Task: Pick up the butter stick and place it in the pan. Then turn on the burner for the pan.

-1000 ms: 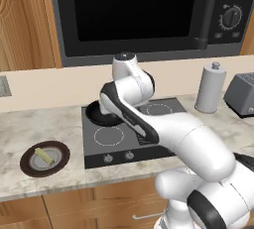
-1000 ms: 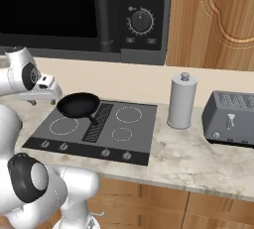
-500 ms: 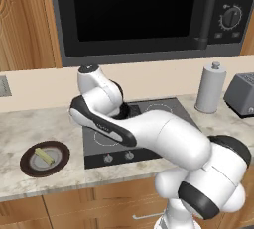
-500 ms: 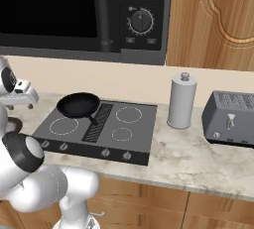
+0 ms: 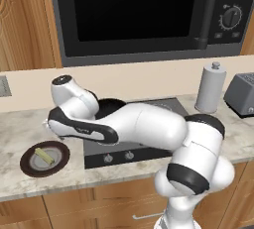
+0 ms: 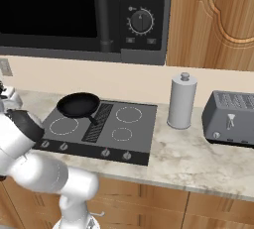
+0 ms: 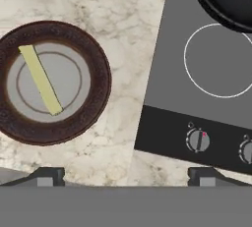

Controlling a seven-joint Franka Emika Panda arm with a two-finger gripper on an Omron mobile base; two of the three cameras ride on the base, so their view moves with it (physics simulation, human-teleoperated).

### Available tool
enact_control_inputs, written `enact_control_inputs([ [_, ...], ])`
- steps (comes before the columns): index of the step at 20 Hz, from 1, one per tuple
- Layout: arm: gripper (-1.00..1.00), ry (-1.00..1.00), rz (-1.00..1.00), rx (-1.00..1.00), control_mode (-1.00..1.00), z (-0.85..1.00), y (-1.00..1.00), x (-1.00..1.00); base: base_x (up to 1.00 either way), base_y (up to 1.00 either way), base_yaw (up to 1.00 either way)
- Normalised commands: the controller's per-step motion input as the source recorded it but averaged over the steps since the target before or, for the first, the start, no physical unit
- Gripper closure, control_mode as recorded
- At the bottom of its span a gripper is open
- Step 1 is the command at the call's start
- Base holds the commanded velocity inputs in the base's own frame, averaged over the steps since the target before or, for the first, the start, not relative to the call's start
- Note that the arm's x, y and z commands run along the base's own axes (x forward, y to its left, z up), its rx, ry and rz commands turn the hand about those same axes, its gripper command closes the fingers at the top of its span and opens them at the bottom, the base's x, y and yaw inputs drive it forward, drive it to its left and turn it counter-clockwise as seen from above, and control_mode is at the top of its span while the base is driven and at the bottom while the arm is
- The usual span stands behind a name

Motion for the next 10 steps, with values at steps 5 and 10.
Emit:
enact_control_inputs([
  [5, -1.0, 0.0, 0.11, 0.0, -1.0, -0.36, 0.6, 0.0, 0.0, 0.0, 0.0],
  [10, -1.0, 0.0, 0.14, 0.0, -1.0, -0.3, 0.47, 0.11, 0.0, 0.0, 0.0],
])
